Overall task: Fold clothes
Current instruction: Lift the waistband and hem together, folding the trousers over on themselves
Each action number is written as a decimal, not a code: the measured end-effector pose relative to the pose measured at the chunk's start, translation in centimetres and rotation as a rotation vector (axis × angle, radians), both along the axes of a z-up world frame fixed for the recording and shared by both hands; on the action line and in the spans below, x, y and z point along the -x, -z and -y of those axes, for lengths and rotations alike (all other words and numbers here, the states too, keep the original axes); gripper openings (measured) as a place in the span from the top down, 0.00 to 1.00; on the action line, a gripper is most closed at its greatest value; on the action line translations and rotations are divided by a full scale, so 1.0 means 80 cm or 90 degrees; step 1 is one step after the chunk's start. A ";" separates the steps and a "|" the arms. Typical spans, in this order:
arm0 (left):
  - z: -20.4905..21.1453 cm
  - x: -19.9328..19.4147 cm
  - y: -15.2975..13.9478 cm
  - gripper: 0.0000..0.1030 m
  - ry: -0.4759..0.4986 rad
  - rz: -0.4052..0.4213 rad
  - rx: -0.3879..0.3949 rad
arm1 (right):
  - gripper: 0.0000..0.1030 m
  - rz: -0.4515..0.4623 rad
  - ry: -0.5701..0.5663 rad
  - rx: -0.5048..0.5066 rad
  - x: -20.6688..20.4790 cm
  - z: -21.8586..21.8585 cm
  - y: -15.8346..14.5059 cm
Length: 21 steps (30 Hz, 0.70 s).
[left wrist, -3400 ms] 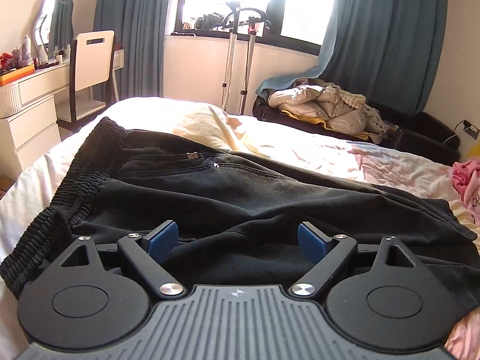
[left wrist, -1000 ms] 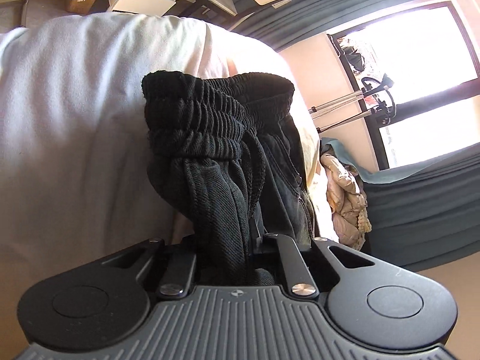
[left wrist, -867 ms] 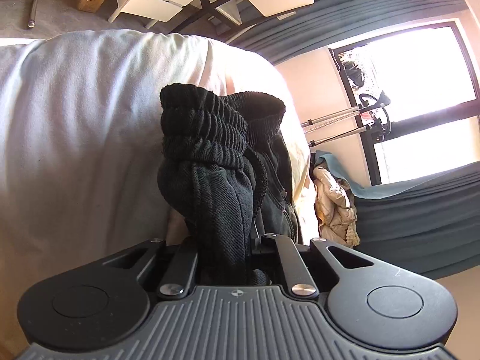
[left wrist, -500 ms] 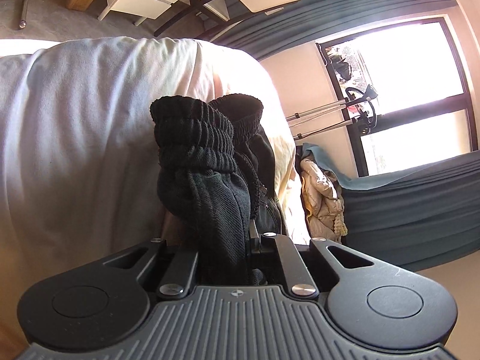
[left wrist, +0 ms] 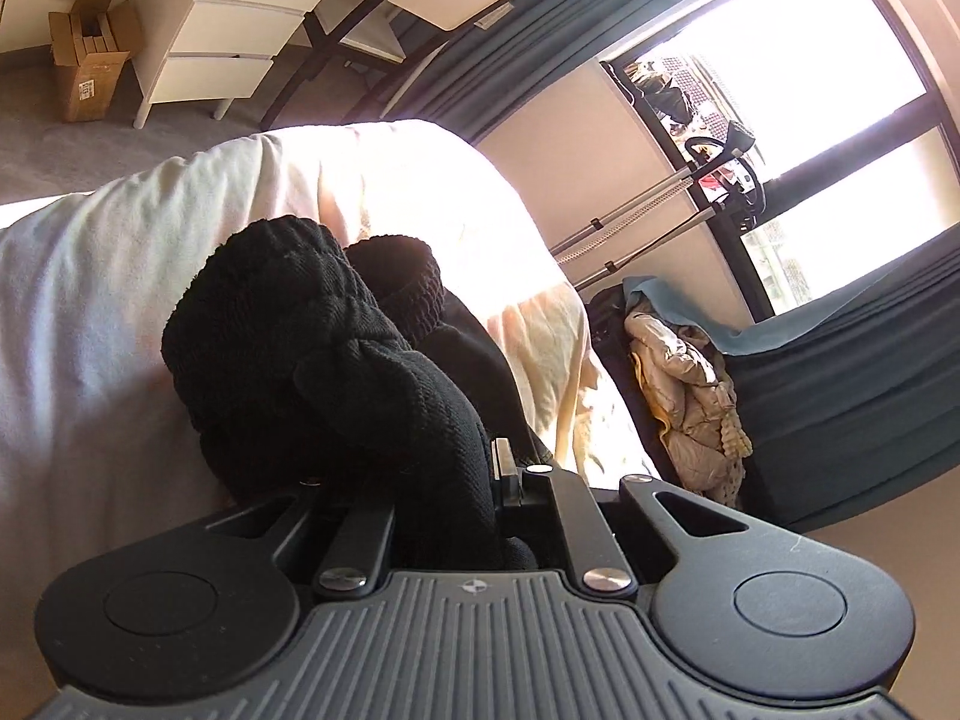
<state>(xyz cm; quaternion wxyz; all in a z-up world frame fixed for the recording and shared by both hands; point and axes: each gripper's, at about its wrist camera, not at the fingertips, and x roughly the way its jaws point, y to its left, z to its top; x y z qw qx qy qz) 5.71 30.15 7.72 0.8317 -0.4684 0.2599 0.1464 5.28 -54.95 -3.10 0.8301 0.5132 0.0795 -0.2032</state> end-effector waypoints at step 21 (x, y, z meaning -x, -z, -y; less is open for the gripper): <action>-0.011 -0.347 0.105 0.69 0.000 -0.187 -0.097 | 0.86 -0.171 -0.195 0.148 -0.420 -0.020 0.058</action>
